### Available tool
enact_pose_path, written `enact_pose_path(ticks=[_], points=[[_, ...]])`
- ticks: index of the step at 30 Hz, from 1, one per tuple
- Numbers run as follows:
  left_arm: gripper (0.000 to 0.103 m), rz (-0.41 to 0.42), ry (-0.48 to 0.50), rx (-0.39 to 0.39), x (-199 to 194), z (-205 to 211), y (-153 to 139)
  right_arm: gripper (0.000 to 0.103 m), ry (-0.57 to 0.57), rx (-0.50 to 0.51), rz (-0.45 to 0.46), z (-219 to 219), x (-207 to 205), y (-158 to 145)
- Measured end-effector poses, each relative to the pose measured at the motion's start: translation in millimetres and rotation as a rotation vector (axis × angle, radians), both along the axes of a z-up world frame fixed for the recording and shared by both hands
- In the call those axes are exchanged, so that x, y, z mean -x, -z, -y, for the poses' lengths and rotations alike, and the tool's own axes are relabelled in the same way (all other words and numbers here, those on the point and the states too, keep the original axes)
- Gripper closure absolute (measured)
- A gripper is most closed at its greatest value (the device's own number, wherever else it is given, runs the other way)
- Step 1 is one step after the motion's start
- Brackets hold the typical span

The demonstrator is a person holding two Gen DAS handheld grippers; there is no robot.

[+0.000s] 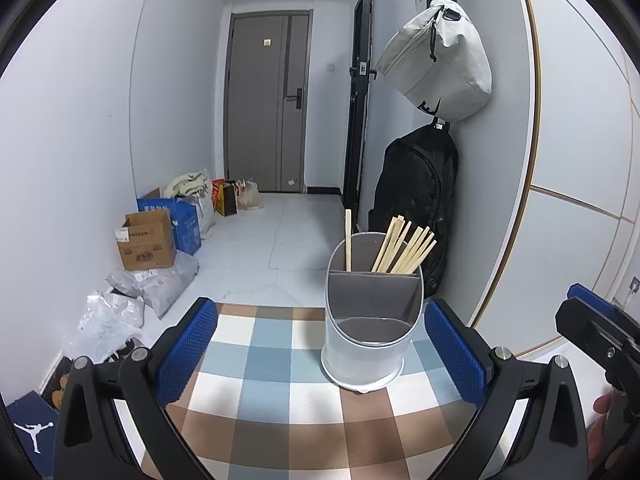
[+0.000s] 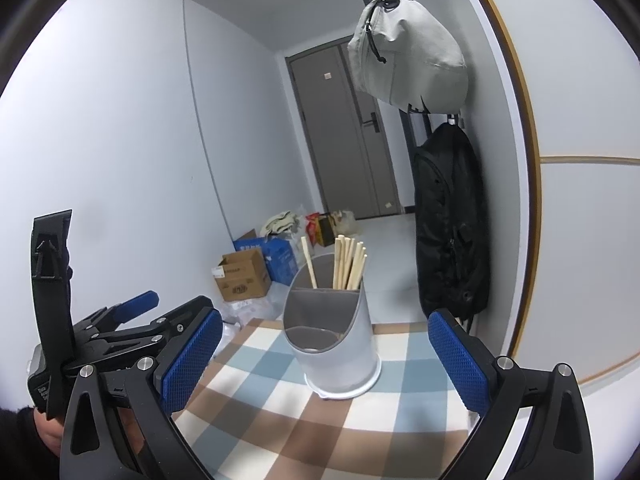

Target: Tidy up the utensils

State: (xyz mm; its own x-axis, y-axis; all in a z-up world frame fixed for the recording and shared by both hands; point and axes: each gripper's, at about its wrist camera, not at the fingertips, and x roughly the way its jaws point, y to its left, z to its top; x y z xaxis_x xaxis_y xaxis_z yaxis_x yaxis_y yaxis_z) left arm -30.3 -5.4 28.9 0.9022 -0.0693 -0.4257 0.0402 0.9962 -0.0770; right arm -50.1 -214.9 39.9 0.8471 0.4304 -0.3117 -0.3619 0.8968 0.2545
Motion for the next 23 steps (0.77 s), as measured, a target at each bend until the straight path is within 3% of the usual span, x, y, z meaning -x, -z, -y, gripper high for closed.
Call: enact_pose_path(ticks=[23], points=[[0.002, -0.005, -0.005, -0.005, -0.3, -1.4, 1.1, 0.000, -0.010, 0.010, -0.007, -1.0, -1.4, 0.8]])
